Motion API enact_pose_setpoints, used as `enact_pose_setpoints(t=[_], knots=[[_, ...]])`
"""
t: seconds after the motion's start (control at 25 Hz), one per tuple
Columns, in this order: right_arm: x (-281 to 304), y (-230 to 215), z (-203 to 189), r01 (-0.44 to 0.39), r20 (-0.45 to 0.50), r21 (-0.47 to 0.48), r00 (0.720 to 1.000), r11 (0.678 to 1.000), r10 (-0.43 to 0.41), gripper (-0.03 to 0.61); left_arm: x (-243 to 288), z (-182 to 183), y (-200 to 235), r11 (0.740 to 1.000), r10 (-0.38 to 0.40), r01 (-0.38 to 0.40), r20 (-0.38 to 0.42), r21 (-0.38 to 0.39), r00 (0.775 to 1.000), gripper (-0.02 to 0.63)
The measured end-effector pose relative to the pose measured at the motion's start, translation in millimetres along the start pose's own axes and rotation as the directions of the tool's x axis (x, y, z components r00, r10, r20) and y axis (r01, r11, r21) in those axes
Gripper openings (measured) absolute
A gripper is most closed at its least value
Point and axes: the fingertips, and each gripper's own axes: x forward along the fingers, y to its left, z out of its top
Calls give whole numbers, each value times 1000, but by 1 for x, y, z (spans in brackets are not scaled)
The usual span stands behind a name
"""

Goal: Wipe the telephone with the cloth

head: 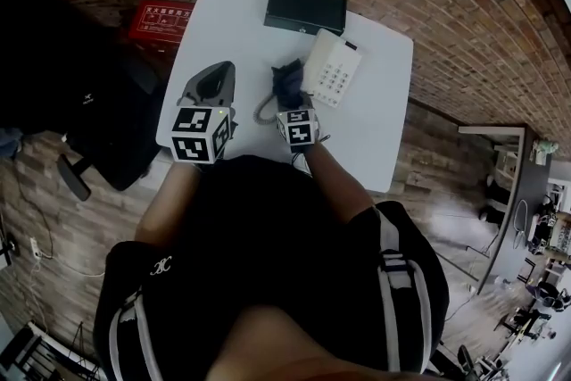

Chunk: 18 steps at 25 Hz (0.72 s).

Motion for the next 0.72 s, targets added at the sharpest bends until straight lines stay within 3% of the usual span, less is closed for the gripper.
enact_pose_setpoints(t=[0.16,0.4,0.72], knots=[[-7,-6,-3,-29,-13,25,999,999,29,60,-1,-3,5,1000,3,-3,-6,-2,1000,-6],[-25,-24,-9,-76,-18,151,997,986,80,61,-1,-5,8,1000,3,-3,-6,-9,1000,-6],[-56,-63,-36,7,-65,172,998,985,4,63,5,-9,-1,1000,-19,19,-22,-6,1000,-6]])
